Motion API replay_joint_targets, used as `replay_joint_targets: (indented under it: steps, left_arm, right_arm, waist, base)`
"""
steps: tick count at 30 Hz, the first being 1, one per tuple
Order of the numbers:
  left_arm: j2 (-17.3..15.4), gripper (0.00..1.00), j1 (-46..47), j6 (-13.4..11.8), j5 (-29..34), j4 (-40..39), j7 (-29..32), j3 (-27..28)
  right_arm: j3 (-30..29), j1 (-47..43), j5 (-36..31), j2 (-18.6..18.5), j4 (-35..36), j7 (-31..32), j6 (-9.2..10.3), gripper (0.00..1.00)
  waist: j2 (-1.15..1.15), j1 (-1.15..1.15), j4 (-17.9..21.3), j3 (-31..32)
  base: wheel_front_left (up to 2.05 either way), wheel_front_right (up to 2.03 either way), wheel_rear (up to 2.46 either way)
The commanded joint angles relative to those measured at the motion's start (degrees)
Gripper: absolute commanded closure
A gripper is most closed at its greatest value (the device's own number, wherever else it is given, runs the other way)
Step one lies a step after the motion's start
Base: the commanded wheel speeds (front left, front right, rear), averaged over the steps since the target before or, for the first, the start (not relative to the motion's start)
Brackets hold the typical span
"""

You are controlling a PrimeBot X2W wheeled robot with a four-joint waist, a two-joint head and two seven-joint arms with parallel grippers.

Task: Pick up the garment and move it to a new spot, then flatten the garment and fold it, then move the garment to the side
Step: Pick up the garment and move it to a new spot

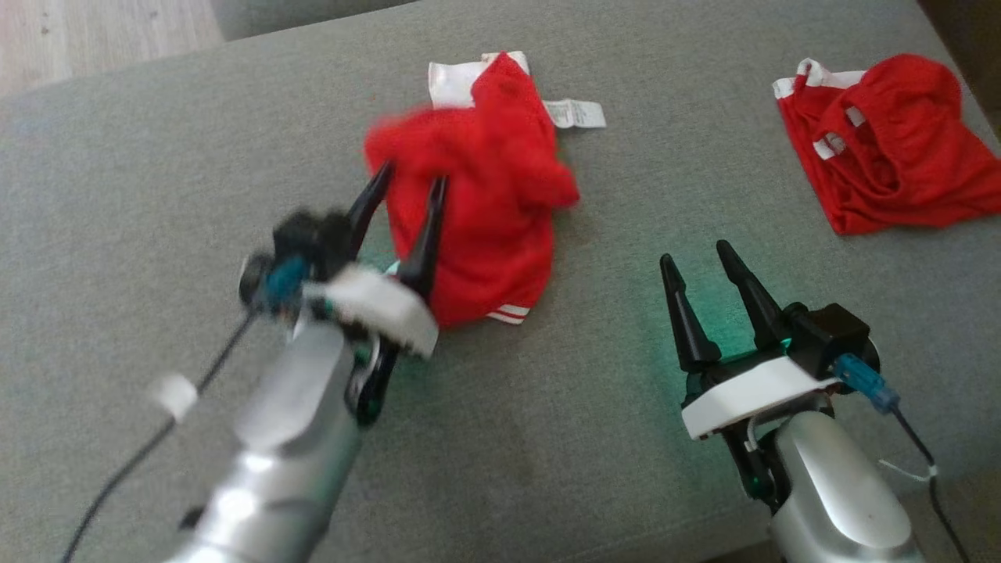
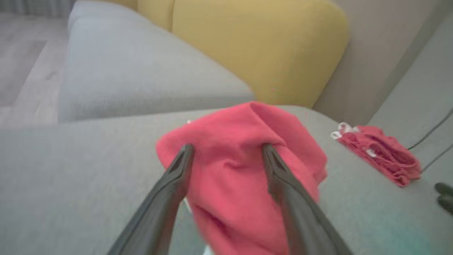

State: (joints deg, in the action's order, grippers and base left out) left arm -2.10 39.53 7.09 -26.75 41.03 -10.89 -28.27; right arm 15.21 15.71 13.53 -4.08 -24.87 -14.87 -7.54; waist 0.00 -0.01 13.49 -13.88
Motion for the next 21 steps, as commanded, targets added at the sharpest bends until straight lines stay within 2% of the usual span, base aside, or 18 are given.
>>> replay_joint_targets:
  steps: [1,6,8,12,16,21]
  left_arm:
    - [-0.95,0.00,0.31,-0.90,-0.58,-0.31,-1.24,1.33]
    - [-0.91,0.00,-4.00,-4.44,-1.87,2.65,-3.93,4.58]
    - [-1.79,0.00,-5.97,-5.83,-2.38,-0.10,-4.05,9.16]
    - [-5.25,0.00,-12.72,-7.76,1.52,-7.16,-4.08,16.93]
    - [-6.20,0.00,-20.95,-8.45,7.09,-14.35,-4.09,22.45]
    - [-2.87,0.00,-33.30,-6.73,10.96,-20.40,-4.10,28.60]
  right_arm:
    - [0.91,0.44,0.03,0.90,1.44,-0.13,0.05,0.00]
    - [-0.58,0.78,-0.05,1.03,1.47,-0.13,0.05,0.00]
    - [-1.60,0.84,-0.20,1.06,1.78,-0.13,0.05,0.00]
    - [-3.85,0.75,-0.68,1.10,2.20,-0.13,0.05,0.00]
    - [-6.09,-0.40,-1.20,1.08,1.93,-0.13,0.05,0.00]
    - [-8.54,-3.74,-1.77,1.10,0.92,-0.13,0.05,0.00]
  waist:
    - [0.00,0.01,0.18,0.15]
    - [0.00,0.01,-0.98,0.73]
    - [0.00,0.01,-1.84,1.03]
    - [0.00,0.01,-3.51,2.24]
    - [0.00,0.01,-5.14,4.45]
    - [0.00,0.01,-7.25,7.61]
  base:
    - [0.00,0.00,0.00]
    - [0.00,0.00,0.00]
    - [0.00,0.00,0.00]
    - [0.00,0.00,0.00]
    - [0.00,0.00,0.00]
    - [0.00,0.00,0.00]
